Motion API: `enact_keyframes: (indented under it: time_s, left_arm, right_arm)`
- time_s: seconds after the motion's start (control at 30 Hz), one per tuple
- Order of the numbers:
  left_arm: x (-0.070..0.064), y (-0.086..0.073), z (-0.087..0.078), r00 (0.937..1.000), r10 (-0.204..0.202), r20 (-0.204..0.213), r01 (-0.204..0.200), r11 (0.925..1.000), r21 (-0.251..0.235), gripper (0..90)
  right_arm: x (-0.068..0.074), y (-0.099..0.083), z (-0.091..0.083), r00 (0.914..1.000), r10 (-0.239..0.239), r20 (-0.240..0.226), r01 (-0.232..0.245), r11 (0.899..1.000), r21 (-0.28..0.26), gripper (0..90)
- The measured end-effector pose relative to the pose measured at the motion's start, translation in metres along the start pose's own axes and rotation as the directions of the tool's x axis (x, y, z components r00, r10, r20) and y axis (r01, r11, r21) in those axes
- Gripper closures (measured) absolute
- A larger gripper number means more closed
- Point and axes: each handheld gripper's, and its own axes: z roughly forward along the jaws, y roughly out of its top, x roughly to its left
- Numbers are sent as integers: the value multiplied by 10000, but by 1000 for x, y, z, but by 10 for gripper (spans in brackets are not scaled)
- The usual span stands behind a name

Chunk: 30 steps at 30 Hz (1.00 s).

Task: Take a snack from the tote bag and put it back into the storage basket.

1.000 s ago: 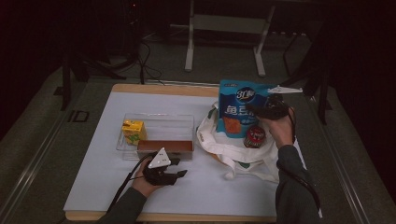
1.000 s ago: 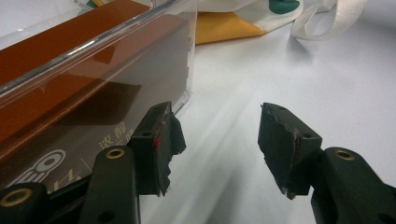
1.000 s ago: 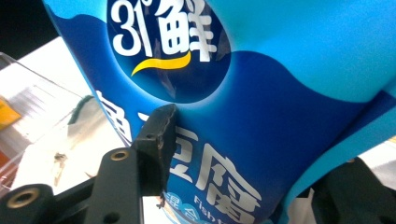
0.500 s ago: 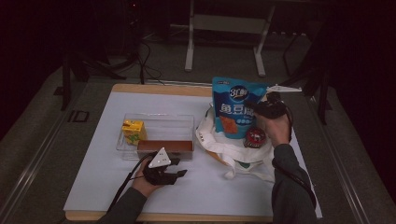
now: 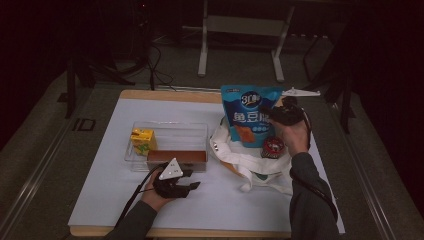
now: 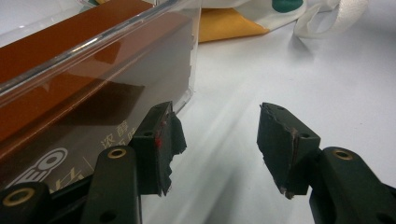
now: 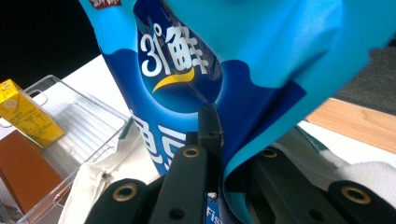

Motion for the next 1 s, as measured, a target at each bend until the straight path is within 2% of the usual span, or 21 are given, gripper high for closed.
enact_keyframes:
  time_s: [0.47, 1.0]
  left_arm:
    - [0, 0, 0, 10000, -1, -19, 1, 10000, 12, 467]
    - [0, 0, 0, 10000, -35, -59, 36, 10000, 19, 475]
  right_arm:
    - [12, 15, -13, 9991, -269, -316, 255, 9987, -446, 885]
    - [32, 28, -28, 9936, -405, -1054, 321, 9963, -799, 886]
